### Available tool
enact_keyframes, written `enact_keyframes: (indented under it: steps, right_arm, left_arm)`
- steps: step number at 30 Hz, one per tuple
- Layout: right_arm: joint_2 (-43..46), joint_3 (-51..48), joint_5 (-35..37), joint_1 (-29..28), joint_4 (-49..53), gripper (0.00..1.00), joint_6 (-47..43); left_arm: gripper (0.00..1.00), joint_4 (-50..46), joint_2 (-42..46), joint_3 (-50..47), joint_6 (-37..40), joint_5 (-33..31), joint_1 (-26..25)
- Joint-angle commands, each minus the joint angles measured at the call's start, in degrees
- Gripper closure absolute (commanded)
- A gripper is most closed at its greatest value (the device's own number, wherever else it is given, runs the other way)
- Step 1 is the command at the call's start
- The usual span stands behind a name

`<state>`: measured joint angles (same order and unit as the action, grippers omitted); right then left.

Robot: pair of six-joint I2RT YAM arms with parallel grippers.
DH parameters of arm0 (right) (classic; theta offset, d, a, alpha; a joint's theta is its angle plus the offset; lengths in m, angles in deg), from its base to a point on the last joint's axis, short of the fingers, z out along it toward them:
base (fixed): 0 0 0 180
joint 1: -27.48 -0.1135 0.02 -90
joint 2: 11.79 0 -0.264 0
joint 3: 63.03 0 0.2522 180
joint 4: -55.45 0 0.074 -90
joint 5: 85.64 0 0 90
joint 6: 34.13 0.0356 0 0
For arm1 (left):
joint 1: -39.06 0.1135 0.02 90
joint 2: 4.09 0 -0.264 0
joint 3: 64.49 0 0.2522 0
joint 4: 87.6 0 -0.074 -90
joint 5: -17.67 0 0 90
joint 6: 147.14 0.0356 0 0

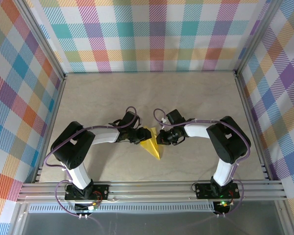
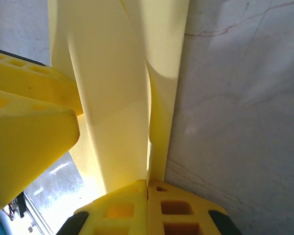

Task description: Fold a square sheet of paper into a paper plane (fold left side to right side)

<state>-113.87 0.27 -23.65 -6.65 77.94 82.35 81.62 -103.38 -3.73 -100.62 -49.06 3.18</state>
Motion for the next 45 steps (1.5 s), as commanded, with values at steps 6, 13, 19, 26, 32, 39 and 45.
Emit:
enact_keyframes:
  steps: [6,13,19,26,32,39,45]
  right_arm:
    - [-2.5,-0.62,7.37,-0.65,6.67,1.0,-0.2]
    - [-3.39,-0.78,8.6,-0.68,7.57,1.0,0.58]
    - [-3.49,-0.42,9.86,-0.68,8.93,1.0,0.63]
    - [-4.04,-0.38,10.17,-0.68,9.68,1.0,0.8]
    - [-3.92,-0.3,10.95,-0.68,10.73,1.0,0.72]
    - [-4.09,-0.23,11.34,-0.67,11.24,1.0,0.37]
    - [-4.25,0.81,10.35,-0.66,11.3,1.0,0.42]
  left_arm:
    - [0.57,-6.58,2.05,2.34,2.64,-3.26,-0.51]
    - [0.74,-9.07,3.6,5.53,4.81,-2.32,0.28]
    - [0.94,-3.27,1.0,5.05,3.9,3.39,0.19]
    - [0.98,0.98,-3.9,5.95,3.07,7.74,-0.42]
    - [0.98,-0.34,-5.41,5.15,3.41,4.7,-0.42]
    - [0.99,-2.1,-5.79,3.87,3.98,3.11,-0.41]
    - [1.0,-2.59,-6.88,2.66,4.11,2.6,-0.42]
